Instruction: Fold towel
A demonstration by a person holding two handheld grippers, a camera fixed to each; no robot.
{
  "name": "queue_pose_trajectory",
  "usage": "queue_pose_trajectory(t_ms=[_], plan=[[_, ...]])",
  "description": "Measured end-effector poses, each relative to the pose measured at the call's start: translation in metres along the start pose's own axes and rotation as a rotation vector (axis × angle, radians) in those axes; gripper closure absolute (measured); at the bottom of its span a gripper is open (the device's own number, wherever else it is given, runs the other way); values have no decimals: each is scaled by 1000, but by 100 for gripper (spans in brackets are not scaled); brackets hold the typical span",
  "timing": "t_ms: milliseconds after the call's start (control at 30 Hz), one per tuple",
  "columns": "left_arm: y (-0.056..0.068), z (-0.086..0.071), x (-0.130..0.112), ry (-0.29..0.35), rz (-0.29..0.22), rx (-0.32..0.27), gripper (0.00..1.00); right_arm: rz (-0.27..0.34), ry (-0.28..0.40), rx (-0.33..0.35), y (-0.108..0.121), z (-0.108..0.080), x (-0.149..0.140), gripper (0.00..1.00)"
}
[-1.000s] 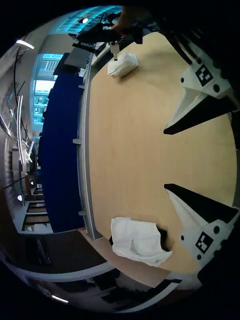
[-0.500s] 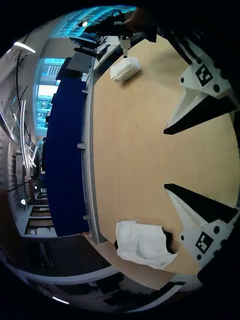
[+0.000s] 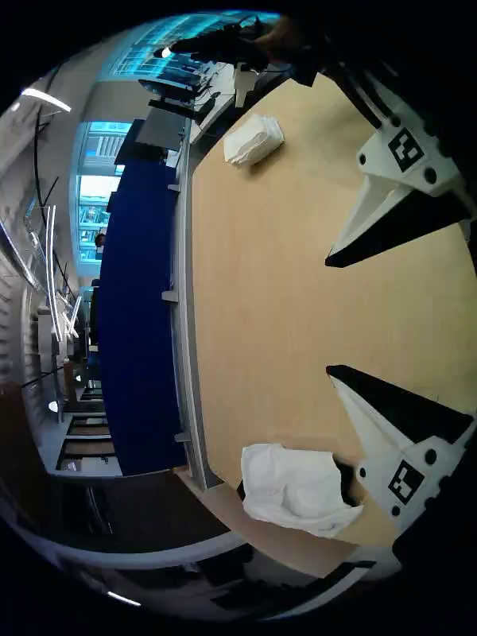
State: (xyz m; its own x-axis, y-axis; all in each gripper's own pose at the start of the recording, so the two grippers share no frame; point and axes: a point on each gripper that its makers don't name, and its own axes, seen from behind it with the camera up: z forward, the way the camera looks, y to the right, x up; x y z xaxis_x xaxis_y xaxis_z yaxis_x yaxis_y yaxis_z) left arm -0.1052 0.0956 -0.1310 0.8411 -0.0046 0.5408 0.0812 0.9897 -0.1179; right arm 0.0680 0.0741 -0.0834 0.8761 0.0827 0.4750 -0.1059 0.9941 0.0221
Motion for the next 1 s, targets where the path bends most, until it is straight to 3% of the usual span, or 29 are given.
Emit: queue_pose_trajectory(t_ms=[267, 500, 667, 1000], plan=[[-2, 0, 4, 21, -8, 2, 9, 5, 211, -52, -7, -20, 45, 5], [-7, 5, 16, 73, -10, 18, 9, -24, 221, -84, -11, -20, 44, 5], [-15, 7, 43, 172, -22, 38, 9, -27, 241, -82, -21, -22, 53, 5], [-38, -4, 116, 447, -52, 106, 9, -63, 279, -74, -39, -29, 65, 4]])
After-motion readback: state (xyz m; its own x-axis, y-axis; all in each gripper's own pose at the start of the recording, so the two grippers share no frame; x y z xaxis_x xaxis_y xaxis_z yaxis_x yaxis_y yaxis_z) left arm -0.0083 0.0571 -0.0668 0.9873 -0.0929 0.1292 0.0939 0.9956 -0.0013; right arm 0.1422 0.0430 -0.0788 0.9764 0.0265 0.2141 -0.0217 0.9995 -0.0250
